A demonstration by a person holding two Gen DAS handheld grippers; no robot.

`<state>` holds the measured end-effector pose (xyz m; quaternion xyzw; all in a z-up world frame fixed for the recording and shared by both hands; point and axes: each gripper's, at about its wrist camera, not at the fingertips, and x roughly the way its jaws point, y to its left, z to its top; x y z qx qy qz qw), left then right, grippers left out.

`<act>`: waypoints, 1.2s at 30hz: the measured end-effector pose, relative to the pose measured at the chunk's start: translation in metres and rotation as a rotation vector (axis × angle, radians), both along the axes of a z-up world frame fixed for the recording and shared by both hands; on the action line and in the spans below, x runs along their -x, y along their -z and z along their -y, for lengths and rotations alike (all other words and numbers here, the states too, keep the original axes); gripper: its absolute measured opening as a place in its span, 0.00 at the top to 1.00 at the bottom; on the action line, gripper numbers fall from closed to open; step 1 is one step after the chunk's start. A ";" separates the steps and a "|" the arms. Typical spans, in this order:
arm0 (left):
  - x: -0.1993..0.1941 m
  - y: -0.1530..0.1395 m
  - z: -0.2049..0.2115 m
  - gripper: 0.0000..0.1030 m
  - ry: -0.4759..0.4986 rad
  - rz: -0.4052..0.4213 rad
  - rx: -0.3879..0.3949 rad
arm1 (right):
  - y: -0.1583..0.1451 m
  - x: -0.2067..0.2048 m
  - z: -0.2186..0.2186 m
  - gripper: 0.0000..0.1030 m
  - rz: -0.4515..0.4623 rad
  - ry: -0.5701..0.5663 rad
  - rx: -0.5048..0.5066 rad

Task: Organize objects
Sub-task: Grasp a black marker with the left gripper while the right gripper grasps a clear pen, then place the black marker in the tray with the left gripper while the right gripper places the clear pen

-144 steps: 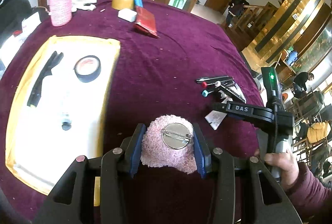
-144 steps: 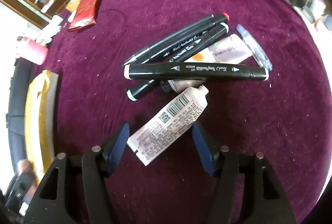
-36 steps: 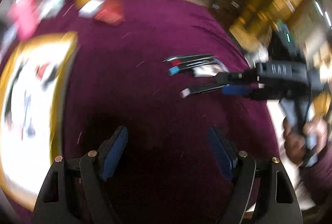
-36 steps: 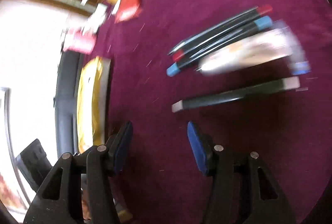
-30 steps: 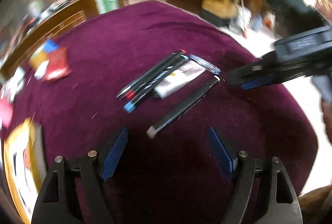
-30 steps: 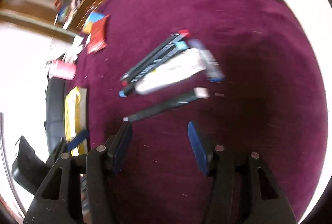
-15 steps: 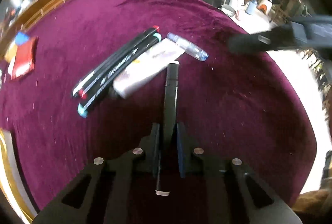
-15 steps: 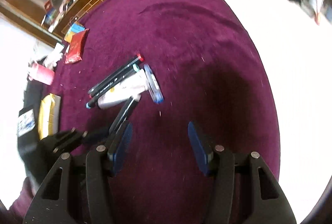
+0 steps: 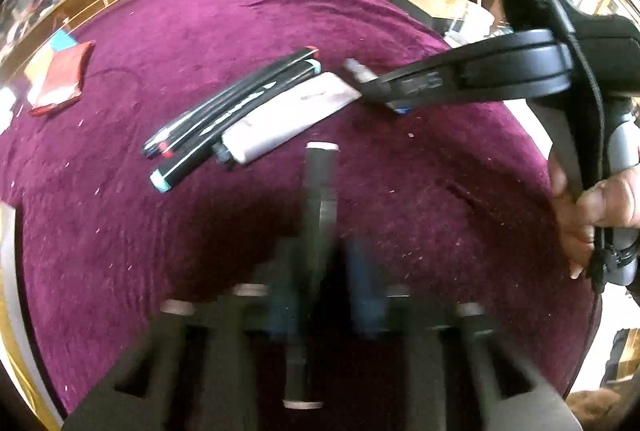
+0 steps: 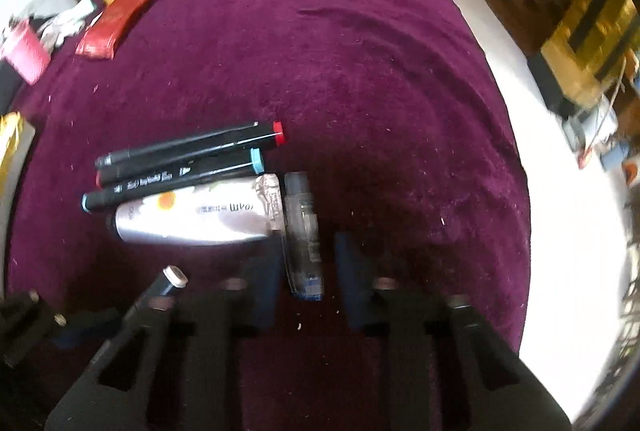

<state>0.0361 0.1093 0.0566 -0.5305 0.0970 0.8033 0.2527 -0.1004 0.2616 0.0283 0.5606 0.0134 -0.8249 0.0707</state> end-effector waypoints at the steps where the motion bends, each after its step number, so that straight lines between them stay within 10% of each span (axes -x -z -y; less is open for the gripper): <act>1: -0.001 -0.002 0.007 0.89 -0.016 0.018 -0.025 | -0.001 -0.001 -0.004 0.87 0.006 0.008 0.019; 14: -0.028 -0.045 0.092 0.89 -0.148 -0.006 -0.219 | -0.040 -0.052 -0.020 0.87 0.034 0.124 0.381; 25: -0.049 -0.066 0.245 0.89 -0.398 -0.039 -0.222 | -0.073 -0.071 0.158 0.87 0.062 -0.120 0.464; 36: -0.043 -0.010 0.342 0.89 -0.492 0.066 -0.160 | -0.053 -0.071 0.335 0.87 0.123 -0.256 0.382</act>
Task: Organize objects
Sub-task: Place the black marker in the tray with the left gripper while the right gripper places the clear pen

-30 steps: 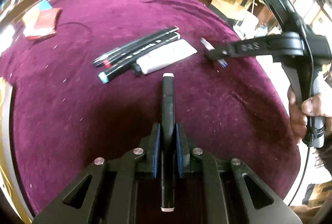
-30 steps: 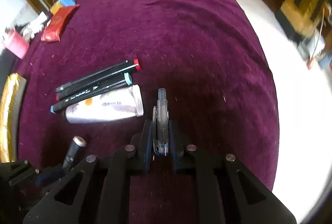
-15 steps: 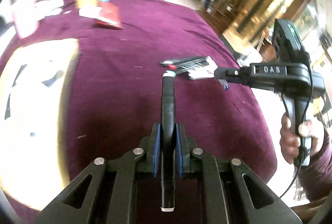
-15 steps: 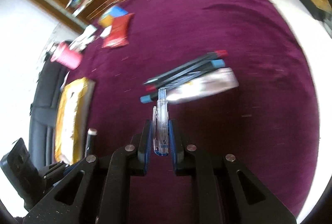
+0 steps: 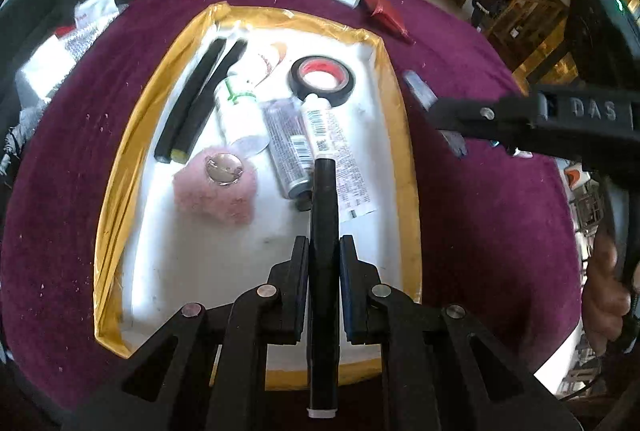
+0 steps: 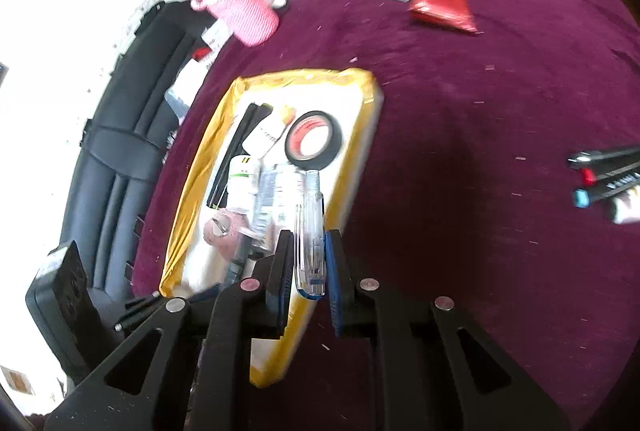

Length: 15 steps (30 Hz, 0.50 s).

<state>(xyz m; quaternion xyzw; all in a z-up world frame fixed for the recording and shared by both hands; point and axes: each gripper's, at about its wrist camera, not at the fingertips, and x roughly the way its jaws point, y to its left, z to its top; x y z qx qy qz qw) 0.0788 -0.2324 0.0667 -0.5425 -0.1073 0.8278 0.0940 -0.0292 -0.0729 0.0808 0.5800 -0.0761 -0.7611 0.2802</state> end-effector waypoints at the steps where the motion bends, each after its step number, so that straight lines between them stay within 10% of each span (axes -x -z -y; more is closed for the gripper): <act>1: 0.002 0.003 0.001 0.89 0.006 0.008 0.005 | 0.004 0.001 0.008 0.87 0.003 0.001 -0.019; 10: 0.009 0.019 0.007 0.88 0.086 0.038 -0.015 | 0.031 0.018 0.044 0.87 -0.038 0.033 -0.199; 15: 0.011 0.011 0.015 0.64 0.087 0.034 -0.060 | 0.032 0.020 0.054 0.87 -0.073 0.041 -0.254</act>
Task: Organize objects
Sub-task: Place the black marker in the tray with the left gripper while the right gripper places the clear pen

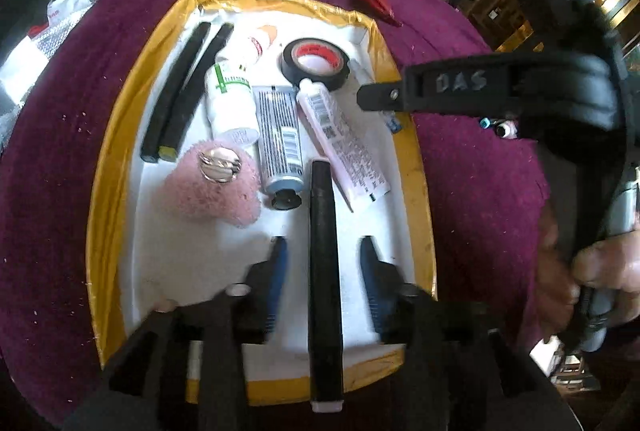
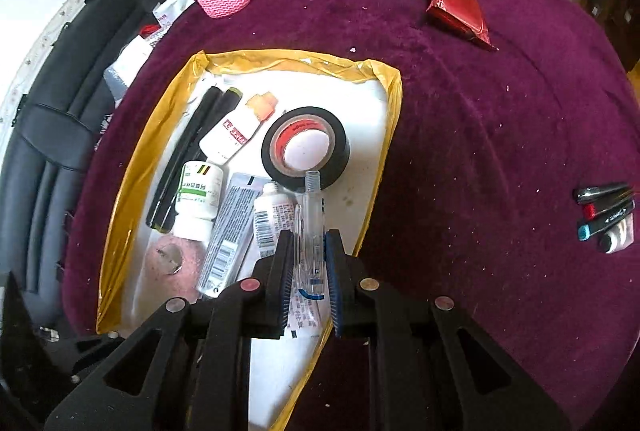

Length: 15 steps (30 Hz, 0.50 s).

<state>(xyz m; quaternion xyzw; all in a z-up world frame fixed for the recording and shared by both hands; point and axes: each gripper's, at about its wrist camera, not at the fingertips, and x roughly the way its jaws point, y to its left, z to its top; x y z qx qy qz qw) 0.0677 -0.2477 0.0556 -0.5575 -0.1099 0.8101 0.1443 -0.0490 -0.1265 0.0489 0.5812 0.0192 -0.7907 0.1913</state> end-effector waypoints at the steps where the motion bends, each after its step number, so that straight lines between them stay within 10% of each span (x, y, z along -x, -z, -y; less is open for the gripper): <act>1: 0.000 -0.003 0.002 0.63 -0.003 -0.005 -0.010 | 0.000 0.001 0.000 0.87 -0.001 0.006 -0.006; 15: -0.008 -0.030 0.008 0.51 -0.072 0.003 -0.069 | -0.025 -0.010 -0.022 0.75 -0.052 0.035 0.051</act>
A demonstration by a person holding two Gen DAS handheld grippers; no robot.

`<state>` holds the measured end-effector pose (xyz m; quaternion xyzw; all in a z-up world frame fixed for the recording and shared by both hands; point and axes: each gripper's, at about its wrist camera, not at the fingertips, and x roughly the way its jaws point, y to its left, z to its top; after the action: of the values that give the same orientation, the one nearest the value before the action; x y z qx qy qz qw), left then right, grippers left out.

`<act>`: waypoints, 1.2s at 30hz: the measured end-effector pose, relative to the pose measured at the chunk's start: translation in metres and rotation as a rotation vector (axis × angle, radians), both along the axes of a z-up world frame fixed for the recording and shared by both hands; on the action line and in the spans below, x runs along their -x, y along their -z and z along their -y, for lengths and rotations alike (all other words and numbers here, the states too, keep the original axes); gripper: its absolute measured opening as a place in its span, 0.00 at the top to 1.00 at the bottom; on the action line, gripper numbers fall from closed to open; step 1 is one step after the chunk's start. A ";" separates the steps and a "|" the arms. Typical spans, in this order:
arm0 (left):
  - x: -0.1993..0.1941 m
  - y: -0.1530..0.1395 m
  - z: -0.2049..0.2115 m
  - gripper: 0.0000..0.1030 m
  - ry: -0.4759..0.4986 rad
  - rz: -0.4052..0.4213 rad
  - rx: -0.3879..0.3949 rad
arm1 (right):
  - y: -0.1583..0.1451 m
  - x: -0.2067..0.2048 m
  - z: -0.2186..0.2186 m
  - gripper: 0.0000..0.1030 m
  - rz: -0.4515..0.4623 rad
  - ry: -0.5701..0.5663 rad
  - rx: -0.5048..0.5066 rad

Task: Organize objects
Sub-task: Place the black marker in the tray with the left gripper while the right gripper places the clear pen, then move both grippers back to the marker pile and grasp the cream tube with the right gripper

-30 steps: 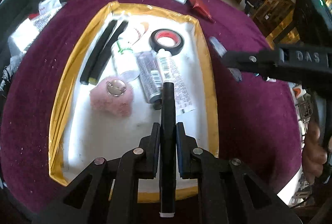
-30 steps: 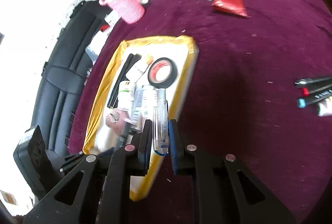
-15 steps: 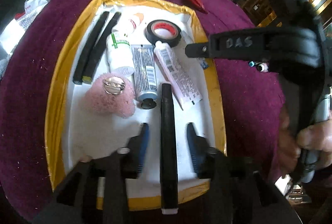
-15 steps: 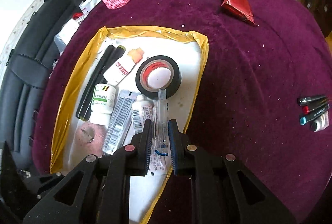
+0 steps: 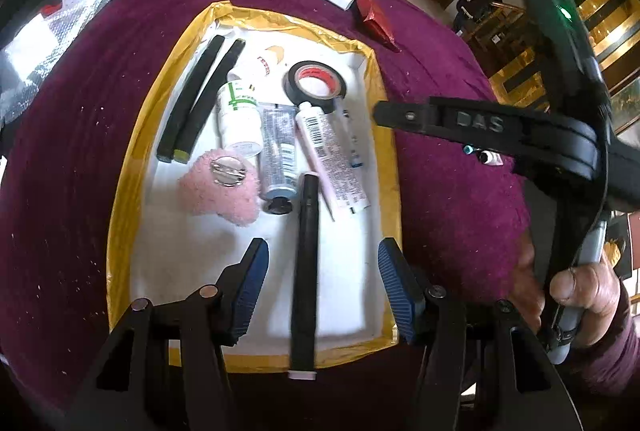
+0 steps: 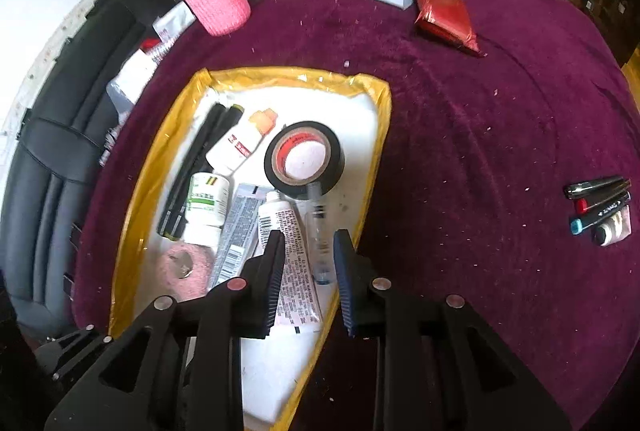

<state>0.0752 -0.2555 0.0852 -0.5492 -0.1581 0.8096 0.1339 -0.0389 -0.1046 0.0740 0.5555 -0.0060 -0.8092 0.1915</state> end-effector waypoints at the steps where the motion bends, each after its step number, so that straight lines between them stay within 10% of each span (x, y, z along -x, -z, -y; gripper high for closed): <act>1: -0.001 -0.003 -0.003 0.51 -0.001 -0.004 -0.001 | -0.005 -0.003 -0.007 0.73 -0.023 0.009 -0.003; 7: -0.009 -0.023 -0.029 0.50 0.011 -0.040 -0.005 | -0.020 -0.004 -0.089 0.49 -0.110 0.115 -0.056; 18: -0.033 -0.028 -0.083 0.50 -0.038 -0.027 -0.004 | 0.023 0.090 -0.317 0.49 0.059 0.519 0.025; 24: -0.041 -0.022 -0.115 0.50 -0.059 -0.003 0.021 | 0.039 0.137 -0.309 0.47 0.082 0.423 0.023; 36: -0.027 -0.017 -0.165 0.51 -0.052 -0.001 -0.012 | 0.051 0.050 -0.223 0.47 0.342 -0.091 0.208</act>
<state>0.1019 -0.0909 0.1026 -0.5437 -0.1772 0.8121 0.1163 -0.0888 0.1187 0.0228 0.6617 -0.0967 -0.6887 0.2802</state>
